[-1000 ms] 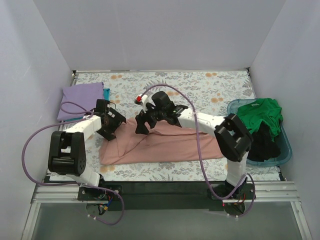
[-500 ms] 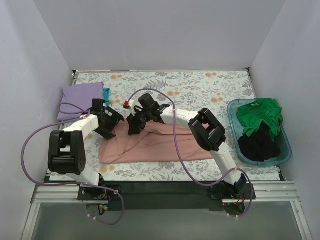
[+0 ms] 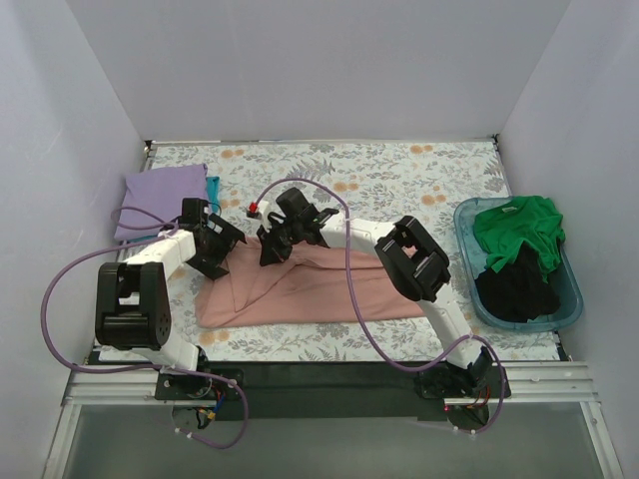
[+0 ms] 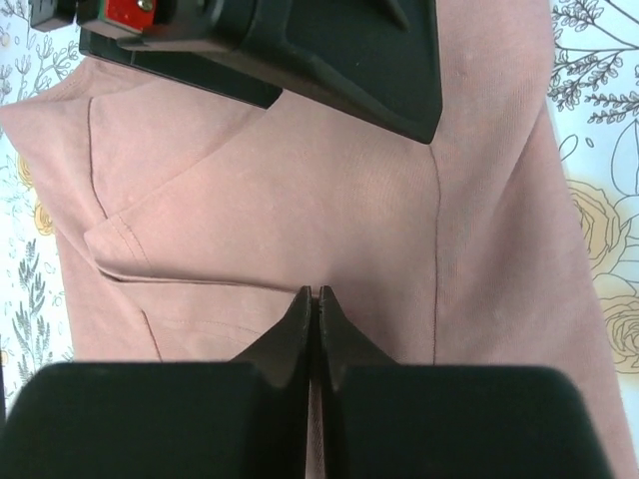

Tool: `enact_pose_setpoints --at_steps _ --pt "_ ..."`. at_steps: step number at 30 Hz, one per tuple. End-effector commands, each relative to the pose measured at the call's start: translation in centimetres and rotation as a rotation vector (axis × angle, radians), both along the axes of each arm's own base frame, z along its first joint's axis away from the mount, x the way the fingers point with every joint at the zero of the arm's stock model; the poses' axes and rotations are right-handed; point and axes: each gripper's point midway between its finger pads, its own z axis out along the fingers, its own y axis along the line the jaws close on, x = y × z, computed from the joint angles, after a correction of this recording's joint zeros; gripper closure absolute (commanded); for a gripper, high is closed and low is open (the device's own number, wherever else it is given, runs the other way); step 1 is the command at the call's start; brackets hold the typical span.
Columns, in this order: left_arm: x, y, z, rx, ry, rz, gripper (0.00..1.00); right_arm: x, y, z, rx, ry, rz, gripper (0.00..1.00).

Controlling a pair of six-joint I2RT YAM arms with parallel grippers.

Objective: Fold and stack the t-shirts
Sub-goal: Fold the tshirt

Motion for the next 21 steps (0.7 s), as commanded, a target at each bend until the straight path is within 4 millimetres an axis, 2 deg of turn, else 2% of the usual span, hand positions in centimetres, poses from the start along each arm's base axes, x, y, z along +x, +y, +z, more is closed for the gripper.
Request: enact_pose_setpoints --at_steps 1,5,6,7,9,11,12,13,21 --pt "-1.7 1.7 -0.9 0.075 0.054 0.014 0.02 -0.6 0.5 3.1 0.052 -0.015 0.021 0.99" --pt "-1.9 1.7 -1.1 0.075 0.060 0.014 0.02 -2.8 0.7 5.7 0.084 -0.040 0.064 0.99" --pt "-2.0 1.7 -1.2 0.075 0.063 0.014 0.02 -3.4 0.0 4.8 0.056 -0.037 0.055 0.99" --pt "-2.1 1.7 -1.2 0.074 0.063 0.013 0.02 -3.7 -0.2 5.8 0.064 -0.057 0.052 0.99" --pt "-2.4 1.7 -1.3 0.075 0.069 0.010 0.02 -4.7 -1.1 4.6 0.020 -0.055 0.036 0.99" --pt "-2.6 1.7 -1.4 0.076 0.074 0.011 0.02 -5.6 -1.6 5.1 0.019 -0.053 0.029 0.99" --pt "-2.6 1.7 -1.1 0.076 0.065 0.011 0.02 -6.2 -2.3 4.2 -0.003 -0.041 0.025 0.99" --pt "-2.7 2.2 -1.3 0.104 0.069 0.024 0.02 -6.3 -2.4 4.9 0.008 -0.051 0.018 0.99" --pt "-2.9 2.5 -0.9 0.122 0.068 0.021 0.02 -7.6 -4.4 4.1 -0.032 -0.059 -0.020 0.99"
